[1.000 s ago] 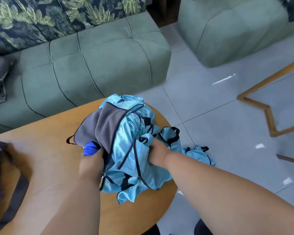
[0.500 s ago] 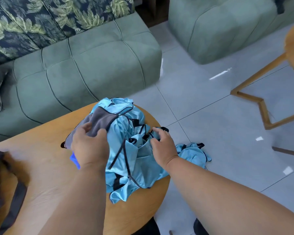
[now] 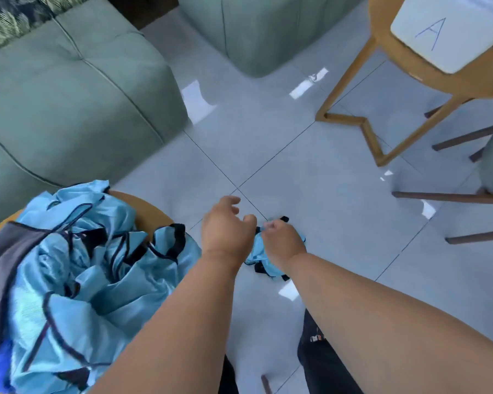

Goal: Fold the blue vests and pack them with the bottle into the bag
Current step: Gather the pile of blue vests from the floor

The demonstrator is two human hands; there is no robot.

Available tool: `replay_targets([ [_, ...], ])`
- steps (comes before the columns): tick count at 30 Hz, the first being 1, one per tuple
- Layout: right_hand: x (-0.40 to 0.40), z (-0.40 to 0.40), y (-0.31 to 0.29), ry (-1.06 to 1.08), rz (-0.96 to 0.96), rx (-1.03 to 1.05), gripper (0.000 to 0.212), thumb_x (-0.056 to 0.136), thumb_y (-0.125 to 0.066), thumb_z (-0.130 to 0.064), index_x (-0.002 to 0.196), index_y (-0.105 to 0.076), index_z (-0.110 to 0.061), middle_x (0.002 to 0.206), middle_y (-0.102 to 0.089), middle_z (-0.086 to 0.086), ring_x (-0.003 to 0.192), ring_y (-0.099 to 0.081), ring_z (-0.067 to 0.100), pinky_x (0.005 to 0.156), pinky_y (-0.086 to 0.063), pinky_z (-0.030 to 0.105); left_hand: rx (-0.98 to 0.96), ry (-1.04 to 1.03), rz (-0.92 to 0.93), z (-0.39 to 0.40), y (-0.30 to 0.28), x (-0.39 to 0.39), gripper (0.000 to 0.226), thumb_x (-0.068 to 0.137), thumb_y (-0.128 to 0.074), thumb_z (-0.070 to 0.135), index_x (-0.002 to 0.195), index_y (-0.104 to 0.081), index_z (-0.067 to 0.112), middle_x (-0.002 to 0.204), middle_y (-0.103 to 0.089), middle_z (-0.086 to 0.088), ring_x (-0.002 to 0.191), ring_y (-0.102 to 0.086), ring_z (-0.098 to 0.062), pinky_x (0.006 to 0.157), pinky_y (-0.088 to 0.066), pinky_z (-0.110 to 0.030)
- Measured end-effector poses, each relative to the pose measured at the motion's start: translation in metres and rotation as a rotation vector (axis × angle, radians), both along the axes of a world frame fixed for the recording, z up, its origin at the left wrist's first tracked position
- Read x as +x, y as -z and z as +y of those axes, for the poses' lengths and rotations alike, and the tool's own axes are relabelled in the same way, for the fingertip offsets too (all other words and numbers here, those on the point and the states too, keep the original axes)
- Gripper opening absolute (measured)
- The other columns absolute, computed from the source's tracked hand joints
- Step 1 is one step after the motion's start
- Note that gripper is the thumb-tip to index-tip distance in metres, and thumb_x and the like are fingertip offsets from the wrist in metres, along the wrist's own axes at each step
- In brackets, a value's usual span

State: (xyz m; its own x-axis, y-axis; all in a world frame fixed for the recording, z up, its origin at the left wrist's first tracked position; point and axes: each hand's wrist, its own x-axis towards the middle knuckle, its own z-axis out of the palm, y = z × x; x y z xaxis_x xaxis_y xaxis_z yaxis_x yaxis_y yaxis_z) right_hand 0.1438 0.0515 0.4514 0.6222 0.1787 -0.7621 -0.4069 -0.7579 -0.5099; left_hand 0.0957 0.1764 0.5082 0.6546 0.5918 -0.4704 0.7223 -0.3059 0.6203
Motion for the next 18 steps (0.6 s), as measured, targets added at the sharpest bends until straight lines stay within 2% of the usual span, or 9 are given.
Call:
replay_targets([
  [7, 0.024, -0.096, 0.164, -0.19, 0.098, -0.215, 0.032, 0.097, -0.05, -0.022, 0.124, -0.067, -0.024, 0.131, -0.063, 0.0, 0.111, -0.065, 0.023, 0.095, -0.053, 0.031, -0.186, 0.155, 0.327, -0.068, 0.166, 0.019, 0.052, 0.092, -0.057, 0.024, 0.143, -0.055, 0.022, 0.136, -0.065, -0.002, 0.12, -0.061, -0.026, 0.092, -0.049, -0.032],
  [8, 0.026, -0.105, 0.189, -0.232, 0.125, -0.235, 0.029, 0.097, -0.049, -0.02, 0.119, -0.068, -0.026, 0.131, -0.06, -0.001, 0.111, -0.064, 0.022, 0.094, -0.051, 0.03, -0.203, 0.183, 0.372, -0.073, 0.191, 0.019, 0.052, 0.092, -0.057, 0.024, 0.144, -0.054, 0.022, 0.138, -0.063, -0.003, 0.121, -0.061, -0.027, 0.093, -0.05, -0.033],
  [10, 0.031, -0.118, 0.242, -0.348, 0.165, -0.261, 0.02, 0.1, -0.049, -0.017, 0.095, -0.062, -0.031, 0.124, -0.057, 0.002, 0.105, -0.056, 0.02, 0.089, -0.048, 0.031, -0.217, 0.245, 0.456, -0.081, 0.246, 0.017, 0.048, 0.092, -0.056, 0.025, 0.14, -0.057, 0.022, 0.135, -0.062, -0.005, 0.118, -0.062, -0.029, 0.097, -0.053, -0.038],
  [11, 0.034, -0.121, 0.266, -0.425, 0.191, -0.268, 0.021, 0.102, -0.05, -0.016, 0.095, -0.061, -0.033, 0.126, -0.058, 0.006, 0.106, -0.053, 0.021, 0.089, -0.044, 0.032, -0.216, 0.261, 0.488, -0.083, 0.271, 0.016, 0.043, 0.093, -0.056, 0.024, 0.135, -0.058, 0.021, 0.131, -0.063, -0.006, 0.114, -0.062, -0.029, 0.098, -0.054, -0.039],
  [12, 0.036, -0.123, 0.296, -0.54, 0.202, -0.272, 0.021, 0.104, -0.051, -0.015, 0.109, -0.064, -0.031, 0.137, -0.057, 0.01, 0.115, -0.053, 0.024, 0.092, -0.041, 0.032, -0.218, 0.259, 0.511, -0.085, 0.297, 0.015, 0.039, 0.094, -0.056, 0.022, 0.133, -0.058, 0.02, 0.129, -0.064, -0.006, 0.112, -0.063, -0.029, 0.098, -0.054, -0.039],
  [14, 0.038, -0.119, 0.348, -0.76, 0.198, -0.281, 0.04, 0.107, -0.049, -0.015, 0.146, -0.056, -0.019, 0.16, -0.043, 0.01, 0.145, -0.041, 0.028, 0.114, -0.033, 0.038, -0.209, 0.236, 0.552, -0.084, 0.343, 0.009, 0.032, 0.097, -0.055, 0.017, 0.128, -0.058, 0.014, 0.124, -0.065, -0.007, 0.106, -0.062, -0.028, 0.093, -0.054, -0.036],
  [15, 0.036, -0.113, 0.37, -0.857, 0.228, -0.305, 0.046, 0.109, -0.046, -0.017, 0.155, -0.047, -0.018, 0.166, -0.035, 0.006, 0.154, -0.031, 0.026, 0.126, -0.02, 0.046, -0.198, 0.234, 0.574, -0.081, 0.364, 0.005, 0.029, 0.097, -0.054, 0.014, 0.126, -0.057, 0.012, 0.121, -0.065, -0.006, 0.102, -0.061, -0.026, 0.088, -0.052, -0.034],
  [16, 0.03, -0.108, 0.393, -0.969, 0.236, -0.334, 0.048, 0.111, -0.043, -0.019, 0.159, -0.041, -0.02, 0.17, -0.03, 0.003, 0.157, -0.024, 0.024, 0.129, -0.008, 0.055, -0.188, 0.232, 0.599, -0.079, 0.384, 0.0, 0.029, 0.098, -0.052, 0.012, 0.127, -0.056, 0.012, 0.12, -0.064, -0.006, 0.099, -0.059, -0.025, 0.085, -0.049, -0.032],
  [18, 0.019, -0.095, 0.437, -1.089, 0.26, -0.409, 0.047, 0.111, -0.041, -0.02, 0.159, -0.04, -0.021, 0.17, -0.029, 0.0, 0.157, -0.024, 0.026, 0.123, -0.002, 0.071, -0.178, 0.208, 0.652, -0.072, 0.413, -0.009, 0.033, 0.099, -0.051, 0.011, 0.132, -0.055, 0.012, 0.119, -0.062, -0.007, 0.1, -0.058, -0.025, 0.085, -0.047, -0.031],
])
